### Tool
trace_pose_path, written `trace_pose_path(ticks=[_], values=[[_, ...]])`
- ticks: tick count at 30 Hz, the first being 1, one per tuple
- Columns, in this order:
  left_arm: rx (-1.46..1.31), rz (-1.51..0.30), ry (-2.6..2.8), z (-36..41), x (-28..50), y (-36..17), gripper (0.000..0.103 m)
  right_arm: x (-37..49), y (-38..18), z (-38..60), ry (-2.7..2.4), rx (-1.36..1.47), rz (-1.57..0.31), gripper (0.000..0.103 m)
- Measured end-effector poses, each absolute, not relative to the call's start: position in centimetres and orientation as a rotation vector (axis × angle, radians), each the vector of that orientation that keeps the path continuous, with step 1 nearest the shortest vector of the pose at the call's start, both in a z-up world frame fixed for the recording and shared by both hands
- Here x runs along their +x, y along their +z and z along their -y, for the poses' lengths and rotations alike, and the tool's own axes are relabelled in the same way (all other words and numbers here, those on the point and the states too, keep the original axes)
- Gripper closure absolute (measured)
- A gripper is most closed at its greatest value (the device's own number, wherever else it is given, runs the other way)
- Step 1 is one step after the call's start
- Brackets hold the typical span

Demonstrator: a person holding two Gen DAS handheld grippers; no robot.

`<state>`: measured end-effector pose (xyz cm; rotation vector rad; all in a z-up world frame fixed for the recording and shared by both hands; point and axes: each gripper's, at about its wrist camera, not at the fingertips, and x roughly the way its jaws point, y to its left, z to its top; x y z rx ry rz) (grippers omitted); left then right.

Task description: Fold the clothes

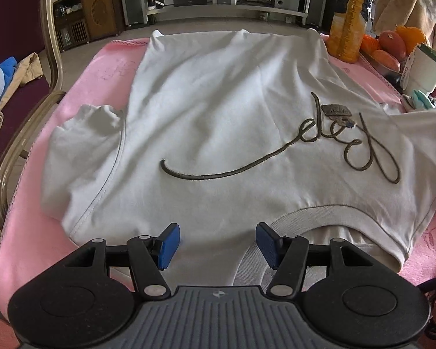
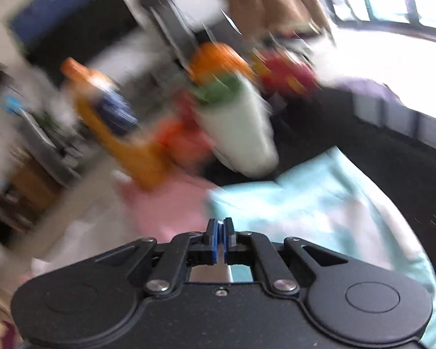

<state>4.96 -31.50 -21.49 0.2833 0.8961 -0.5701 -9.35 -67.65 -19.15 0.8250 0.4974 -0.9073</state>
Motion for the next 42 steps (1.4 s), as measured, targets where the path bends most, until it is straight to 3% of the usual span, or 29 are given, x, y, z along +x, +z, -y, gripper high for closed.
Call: trace_pose_path(ticks=[9, 16, 18, 23, 26, 29, 31, 33, 35, 38, 42], values=[[0.210, -0.888, -0.514, 29.3, 5.7, -20.2, 0.045, -10.6, -17.3, 64.4, -0.797, 0.788, -0.401, 0.088], [0.185, -0.914, -0.432, 27.9, 6.9, -21.1, 0.050, -4.7, -21.1, 61.7, -0.396, 1.006, -0.643, 0.085], [0.198, -0.926, -0.442, 28.1, 6.8, -21.5, 0.052, -4.2, -22.1, 61.1, -0.399, 0.988, -0.739, 0.078], [0.254, -0.942, -0.478, 28.5, 5.7, -21.8, 0.051, -5.3, -24.1, 61.4, -0.477, 0.995, -0.873, 0.077], [0.292, -0.950, -0.493, 28.6, 5.0, -21.9, 0.051, -6.7, -24.3, 61.2, -0.514, 0.971, -0.883, 0.084], [0.331, -0.958, -0.507, 28.7, 4.3, -22.0, 0.051, -7.3, -24.0, 60.5, -0.608, 0.882, -0.885, 0.101], [0.338, -0.960, -0.505, 28.3, 3.8, -21.9, 0.051, -7.7, -23.6, 59.8, -0.636, 0.847, -0.864, 0.102], [0.317, -0.947, -0.502, 27.6, 3.6, -21.5, 0.052, -8.1, -22.7, 58.9, -0.645, 0.800, -0.819, 0.097], [0.275, -0.925, -0.512, 27.1, 3.6, -21.0, 0.052, -8.5, -21.5, 57.7, -0.613, 0.755, -0.751, 0.074], [0.246, -0.922, -0.540, 27.5, 3.7, -21.2, 0.052, -7.6, -21.3, 55.8, -0.430, 0.789, -0.715, 0.073], [0.300, -0.934, -0.564, 28.3, 3.2, -22.2, 0.051, -5.4, -23.3, 53.0, -0.292, 0.822, -0.819, 0.073]])
